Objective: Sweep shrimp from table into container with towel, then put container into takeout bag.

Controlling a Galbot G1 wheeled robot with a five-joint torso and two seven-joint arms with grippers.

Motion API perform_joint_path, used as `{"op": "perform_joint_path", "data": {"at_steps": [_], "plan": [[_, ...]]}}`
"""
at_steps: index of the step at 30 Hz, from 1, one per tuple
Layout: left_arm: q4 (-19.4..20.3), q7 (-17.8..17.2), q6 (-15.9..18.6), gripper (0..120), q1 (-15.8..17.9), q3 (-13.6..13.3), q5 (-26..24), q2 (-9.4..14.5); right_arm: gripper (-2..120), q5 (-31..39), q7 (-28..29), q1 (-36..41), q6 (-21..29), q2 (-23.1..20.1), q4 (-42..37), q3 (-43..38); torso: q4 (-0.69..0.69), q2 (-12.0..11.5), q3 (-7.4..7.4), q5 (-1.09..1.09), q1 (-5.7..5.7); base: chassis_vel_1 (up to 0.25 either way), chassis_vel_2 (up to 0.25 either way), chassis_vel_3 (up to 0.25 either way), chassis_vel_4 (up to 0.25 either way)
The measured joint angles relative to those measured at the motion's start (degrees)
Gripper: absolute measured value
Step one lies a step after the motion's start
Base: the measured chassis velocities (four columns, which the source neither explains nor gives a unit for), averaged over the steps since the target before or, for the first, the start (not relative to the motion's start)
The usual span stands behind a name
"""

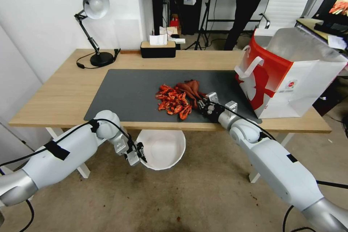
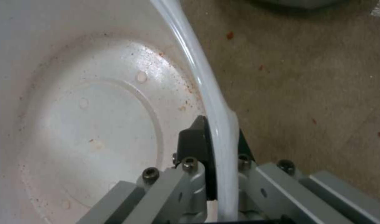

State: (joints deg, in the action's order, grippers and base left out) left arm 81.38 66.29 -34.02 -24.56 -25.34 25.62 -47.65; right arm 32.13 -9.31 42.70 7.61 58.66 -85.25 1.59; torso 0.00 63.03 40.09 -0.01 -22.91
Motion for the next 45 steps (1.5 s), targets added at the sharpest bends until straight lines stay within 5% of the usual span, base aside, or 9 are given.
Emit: {"op": "perform_joint_path", "data": {"at_steps": [11,27,45], "plan": [[1.06,0.40,0.30,0,0.72,-1.39,-1.09,0.05,7,-0.29,0.56,2.23,0.25,-0.64,-2.68,-0.39,0.00,0.00,0.02,0.02,0.00,0.000,0.000,0.000,0.000],[1.14,2.55,1.75,0,5.01,-6.04,-2.40,-2.86,7,-1.20,2.74,6.11,2.19,-1.13,-8.86,-2.11,0.00,-0.02,0.04,0.01,-0.02,0.000,0.000,0.000,0.000],[1.19,2.65,1.73,0,5.17,-5.85,-3.09,-0.62,7,-2.10,5.38,12.00,2.73,-2.11,-15.61,-3.54,0.01,-0.01,0.02,0.00,-0.02,0.000,0.000,0.000,0.000]]}}
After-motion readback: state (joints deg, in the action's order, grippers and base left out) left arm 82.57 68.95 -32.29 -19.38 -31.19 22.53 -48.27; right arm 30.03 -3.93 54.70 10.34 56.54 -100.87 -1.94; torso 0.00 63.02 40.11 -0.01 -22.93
